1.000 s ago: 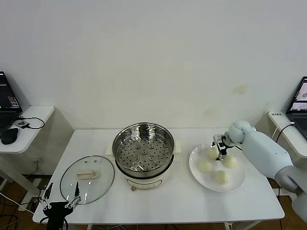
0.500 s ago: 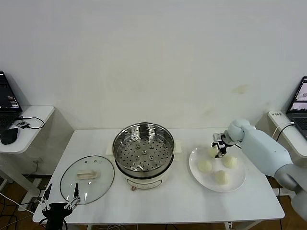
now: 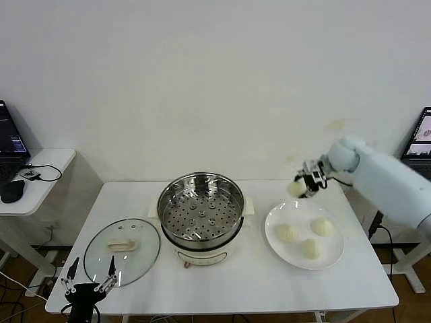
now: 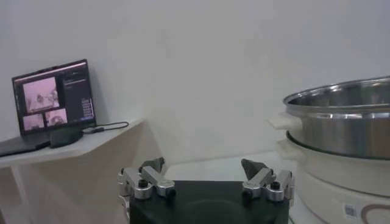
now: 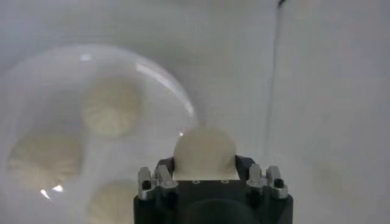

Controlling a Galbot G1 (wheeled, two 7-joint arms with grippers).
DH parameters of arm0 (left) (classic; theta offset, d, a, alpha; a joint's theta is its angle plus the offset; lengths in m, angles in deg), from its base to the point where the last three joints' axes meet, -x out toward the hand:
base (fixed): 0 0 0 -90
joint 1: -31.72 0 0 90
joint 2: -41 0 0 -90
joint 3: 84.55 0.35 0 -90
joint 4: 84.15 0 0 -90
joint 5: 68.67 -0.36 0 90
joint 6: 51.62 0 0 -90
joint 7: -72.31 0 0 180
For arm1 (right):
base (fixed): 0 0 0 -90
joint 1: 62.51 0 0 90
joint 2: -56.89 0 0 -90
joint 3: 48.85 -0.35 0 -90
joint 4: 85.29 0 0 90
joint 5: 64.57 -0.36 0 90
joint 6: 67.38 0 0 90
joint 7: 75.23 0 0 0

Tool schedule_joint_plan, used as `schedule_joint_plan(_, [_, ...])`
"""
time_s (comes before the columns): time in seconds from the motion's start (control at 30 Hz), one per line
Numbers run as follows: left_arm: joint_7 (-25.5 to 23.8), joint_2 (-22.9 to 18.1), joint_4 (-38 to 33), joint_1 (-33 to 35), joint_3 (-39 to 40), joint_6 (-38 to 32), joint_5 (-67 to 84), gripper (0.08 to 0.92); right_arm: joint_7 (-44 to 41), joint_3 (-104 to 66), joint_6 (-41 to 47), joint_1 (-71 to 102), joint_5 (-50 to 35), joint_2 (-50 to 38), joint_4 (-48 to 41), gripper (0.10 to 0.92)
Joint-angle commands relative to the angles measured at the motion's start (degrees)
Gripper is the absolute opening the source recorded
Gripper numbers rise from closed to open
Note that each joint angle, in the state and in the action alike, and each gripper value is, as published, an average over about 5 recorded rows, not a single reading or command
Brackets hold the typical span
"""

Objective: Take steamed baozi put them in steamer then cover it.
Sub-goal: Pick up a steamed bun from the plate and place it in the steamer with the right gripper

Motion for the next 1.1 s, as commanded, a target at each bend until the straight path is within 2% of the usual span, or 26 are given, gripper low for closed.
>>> schedule_joint_plan(0.03, [-0.2,0.2,0.2,-0.2,0.1,-0.3,1.9,0.823,0.0,13.7,0.3,-19.1,-13.6,2.2,6.6,0.628])
schedule_joint_plan(0.27, [-2.0,1.1,1.4,-0.5,-0.5,-0.8,7.4,0.823,2.8,17.5,-2.1,-21.2,-17.2,12.8,5.9,0.628])
schedule_joint_plan(0.43, [-3.1,0.9,2.1,-1.1,-0.6,-2.1,9.3,0.823,4.8,19.9,-6.6,-20.2,-16.8,20.5,4.3,0.628])
schedule_joint_plan(0.7, [-3.4,0.5,1.4,-1.2,-0.6,-2.2,9.2,0.823,7.0,23.3,-14.1,-16.8,-11.0,30.6,-3.6,0.628])
schedule_joint_plan(0.9, [-3.3,0.2,1.4,-1.2,-0.8,-2.2,9.2,0.823,8.8,25.3,-20.7,-13.7,-1.1,33.4,-6.9,0.628])
schedule_joint_plan(1.1, [-3.2,0.0,1.4,-1.4,-0.8,-2.1,9.2,0.823,11.7,25.3,-26.3,-10.7,4.2,34.8,-10.4,0.628])
